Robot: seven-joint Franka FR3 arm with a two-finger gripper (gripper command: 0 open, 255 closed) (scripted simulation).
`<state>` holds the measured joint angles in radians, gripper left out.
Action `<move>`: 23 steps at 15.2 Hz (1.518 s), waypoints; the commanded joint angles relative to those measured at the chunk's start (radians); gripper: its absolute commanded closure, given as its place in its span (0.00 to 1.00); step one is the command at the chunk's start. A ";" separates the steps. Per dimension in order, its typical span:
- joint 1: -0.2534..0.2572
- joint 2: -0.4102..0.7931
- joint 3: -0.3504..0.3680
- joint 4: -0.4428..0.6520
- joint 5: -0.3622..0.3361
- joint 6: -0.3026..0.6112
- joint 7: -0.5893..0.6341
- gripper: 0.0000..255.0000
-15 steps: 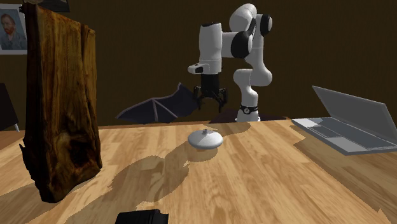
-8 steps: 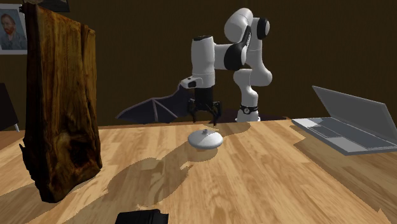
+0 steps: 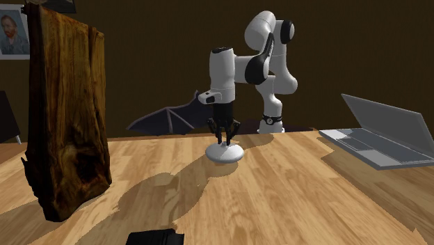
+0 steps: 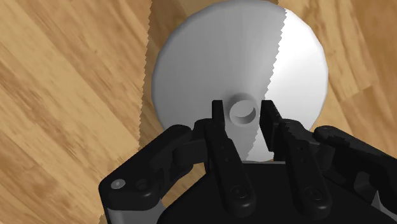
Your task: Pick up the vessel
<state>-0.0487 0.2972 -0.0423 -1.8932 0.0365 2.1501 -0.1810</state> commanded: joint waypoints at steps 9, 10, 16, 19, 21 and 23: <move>0.000 -0.011 -0.001 0.015 -0.001 -0.027 0.002 1.00; 0.000 -0.017 -0.001 0.021 -0.002 -0.039 0.002 1.00; 0.001 -0.049 -0.001 0.060 -0.004 -0.110 0.005 1.00; 0.001 -0.063 -0.002 0.082 -0.006 -0.146 0.006 1.00; 0.001 -0.071 -0.002 0.099 -0.006 -0.171 0.007 1.00; 0.001 -0.076 -0.002 0.108 -0.007 -0.185 0.007 1.00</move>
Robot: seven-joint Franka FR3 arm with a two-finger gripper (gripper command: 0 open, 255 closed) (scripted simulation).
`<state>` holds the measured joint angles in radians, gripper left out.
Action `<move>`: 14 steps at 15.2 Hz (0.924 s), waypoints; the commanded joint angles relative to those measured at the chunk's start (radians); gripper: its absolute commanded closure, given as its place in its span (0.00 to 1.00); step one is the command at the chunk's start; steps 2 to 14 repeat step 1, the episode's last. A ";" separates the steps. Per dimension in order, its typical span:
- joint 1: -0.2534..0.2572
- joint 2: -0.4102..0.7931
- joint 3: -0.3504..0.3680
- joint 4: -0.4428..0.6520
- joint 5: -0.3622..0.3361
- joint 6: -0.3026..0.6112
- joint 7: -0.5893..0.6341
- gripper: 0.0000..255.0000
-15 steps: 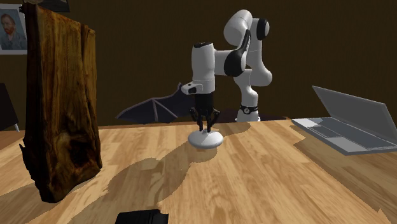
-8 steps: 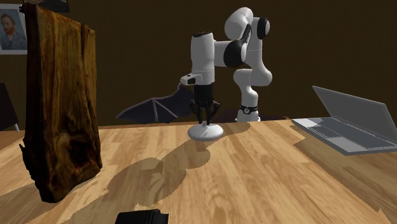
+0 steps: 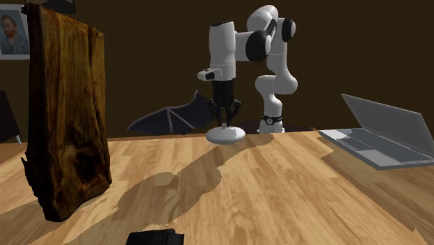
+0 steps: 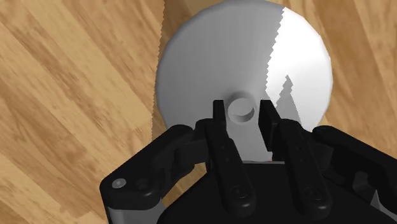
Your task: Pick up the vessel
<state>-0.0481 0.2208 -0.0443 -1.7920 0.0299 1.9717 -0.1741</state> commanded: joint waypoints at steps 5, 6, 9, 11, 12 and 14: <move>0.000 0.001 0.000 0.007 0.000 -0.006 0.000 1.00; 0.000 0.001 0.000 0.007 0.000 -0.006 0.000 1.00; 0.000 0.001 0.000 0.007 0.000 -0.006 0.000 1.00; 0.000 0.001 0.000 0.007 0.000 -0.006 0.000 1.00; 0.000 0.001 0.000 0.007 0.000 -0.006 0.000 1.00; 0.000 0.001 0.000 0.007 0.000 -0.006 0.000 1.00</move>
